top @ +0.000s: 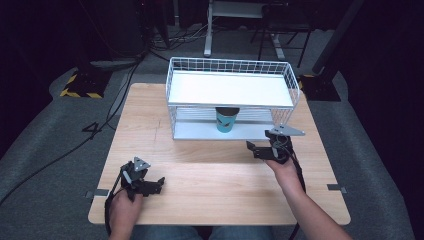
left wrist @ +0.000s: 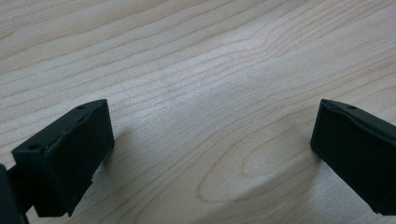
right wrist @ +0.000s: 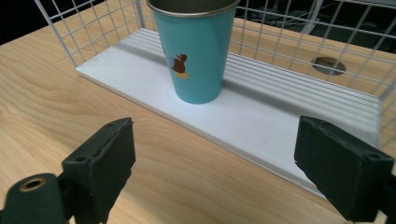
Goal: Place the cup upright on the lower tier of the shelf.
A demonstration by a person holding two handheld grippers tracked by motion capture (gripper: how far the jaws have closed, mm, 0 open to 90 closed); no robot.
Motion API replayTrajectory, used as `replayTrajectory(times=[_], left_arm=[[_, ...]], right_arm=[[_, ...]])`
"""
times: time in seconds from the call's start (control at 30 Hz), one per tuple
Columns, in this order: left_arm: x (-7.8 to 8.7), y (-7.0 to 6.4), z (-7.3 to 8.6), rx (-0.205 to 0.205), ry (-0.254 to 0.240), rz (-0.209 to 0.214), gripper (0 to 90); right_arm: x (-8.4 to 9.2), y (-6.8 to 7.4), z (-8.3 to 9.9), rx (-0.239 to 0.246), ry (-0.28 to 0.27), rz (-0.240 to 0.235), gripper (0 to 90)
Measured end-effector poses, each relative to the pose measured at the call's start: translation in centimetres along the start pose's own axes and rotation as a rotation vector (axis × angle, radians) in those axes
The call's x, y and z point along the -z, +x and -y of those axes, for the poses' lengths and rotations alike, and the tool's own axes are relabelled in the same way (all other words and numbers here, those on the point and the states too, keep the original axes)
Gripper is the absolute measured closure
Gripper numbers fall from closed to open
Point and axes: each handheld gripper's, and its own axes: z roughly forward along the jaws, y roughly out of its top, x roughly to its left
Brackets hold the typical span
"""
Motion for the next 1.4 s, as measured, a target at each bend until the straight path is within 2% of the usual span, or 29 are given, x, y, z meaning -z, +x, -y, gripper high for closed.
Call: replayTrajectory(times=[0.13,0.17,0.4,0.67,0.77,0.97,1.23,1.4], left_arm=[[0.0,0.0,0.0,0.000,0.000,0.000,0.0],[0.0,0.0,0.0,0.000,0.000,0.000,0.0],[0.0,0.0,0.0,0.001,0.000,0.001,0.0],[0.0,0.0,0.0,0.001,0.000,0.001,0.0],[0.0,0.0,0.0,0.001,0.000,0.000,0.0],[0.0,0.0,0.0,0.001,0.000,0.000,0.0],[0.0,0.0,0.0,0.001,0.000,0.000,0.0],[0.0,0.0,0.0,0.001,0.000,0.000,0.0]], right_arm=[[2.3,-1.1,1.0,-0.004,-0.009,-0.007,14.0],[2.3,-1.1,1.0,-0.004,-0.009,-0.007,14.0],[5.4,-2.6,2.6,-0.019,-0.015,0.003,15.1],[7.8,-4.1,4.8,-0.019,0.012,0.023,15.5],[8.6,-4.6,5.9,-0.034,0.016,0.027,15.6],[9.2,-5.4,7.6,-0.011,0.076,0.010,15.8],[9.5,-6.1,10.0,-0.024,0.109,0.026,15.8],[9.4,-6.2,11.1,-0.031,0.150,0.037,15.8]])
